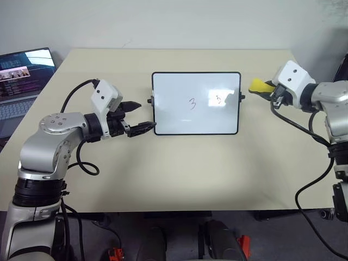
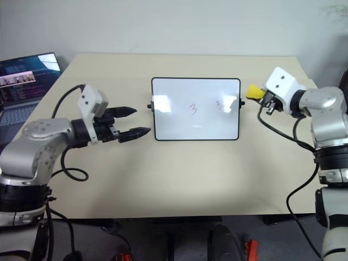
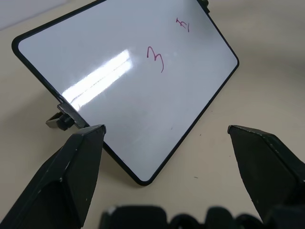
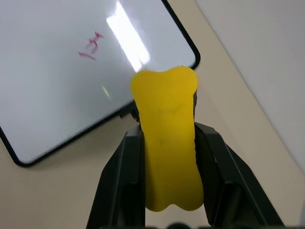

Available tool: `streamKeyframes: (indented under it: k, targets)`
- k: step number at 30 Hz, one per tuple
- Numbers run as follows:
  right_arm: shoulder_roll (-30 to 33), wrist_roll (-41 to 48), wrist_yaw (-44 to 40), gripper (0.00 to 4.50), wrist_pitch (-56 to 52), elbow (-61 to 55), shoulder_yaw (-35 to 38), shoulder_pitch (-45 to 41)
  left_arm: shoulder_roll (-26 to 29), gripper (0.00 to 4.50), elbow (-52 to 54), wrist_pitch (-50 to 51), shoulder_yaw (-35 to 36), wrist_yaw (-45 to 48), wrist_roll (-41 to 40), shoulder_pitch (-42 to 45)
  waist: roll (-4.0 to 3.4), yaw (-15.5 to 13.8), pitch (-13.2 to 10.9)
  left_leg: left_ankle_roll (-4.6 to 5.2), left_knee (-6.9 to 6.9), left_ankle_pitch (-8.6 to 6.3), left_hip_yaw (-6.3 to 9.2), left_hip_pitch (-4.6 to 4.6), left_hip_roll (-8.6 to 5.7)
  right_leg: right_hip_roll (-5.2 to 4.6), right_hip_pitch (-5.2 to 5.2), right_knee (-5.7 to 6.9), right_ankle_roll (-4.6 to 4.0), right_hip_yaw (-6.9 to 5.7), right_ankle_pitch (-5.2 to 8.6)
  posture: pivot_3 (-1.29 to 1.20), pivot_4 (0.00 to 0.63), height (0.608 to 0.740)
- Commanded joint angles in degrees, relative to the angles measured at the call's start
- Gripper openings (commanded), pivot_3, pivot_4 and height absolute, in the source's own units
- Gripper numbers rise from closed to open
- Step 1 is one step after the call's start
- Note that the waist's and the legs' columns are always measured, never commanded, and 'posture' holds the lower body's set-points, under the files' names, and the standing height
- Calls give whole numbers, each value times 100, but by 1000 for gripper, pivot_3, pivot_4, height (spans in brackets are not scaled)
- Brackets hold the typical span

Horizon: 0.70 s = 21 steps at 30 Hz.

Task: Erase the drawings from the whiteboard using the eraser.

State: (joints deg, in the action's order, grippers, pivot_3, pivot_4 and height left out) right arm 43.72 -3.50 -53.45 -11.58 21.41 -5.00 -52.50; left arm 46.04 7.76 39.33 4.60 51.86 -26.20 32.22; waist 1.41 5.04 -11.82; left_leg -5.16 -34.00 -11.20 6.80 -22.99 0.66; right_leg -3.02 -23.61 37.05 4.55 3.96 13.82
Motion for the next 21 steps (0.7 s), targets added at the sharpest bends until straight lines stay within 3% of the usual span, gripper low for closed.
streamKeyframes:
  k: [1, 21]
  targets:
    - [-114, 321, 26, 1084, 62, -247, 276, -195, 52, 4500, 83, -143, 149, -30, 8, 150, 0, -16, 0, 0, 0, 0, 0, 0, 0, 0, 0, 0, -1, 0, -1, 0, 150, 740]
    - [-125, 607, -17, 1084, 35, -368, 339, -178, 161, 4500, 107, -109, 239, 73, -96, 253, 0, -25, 0, 0, -1, 0, 1, -2, 0, 0, 1, 1, -4, -1, -4, 0, 150, 740]
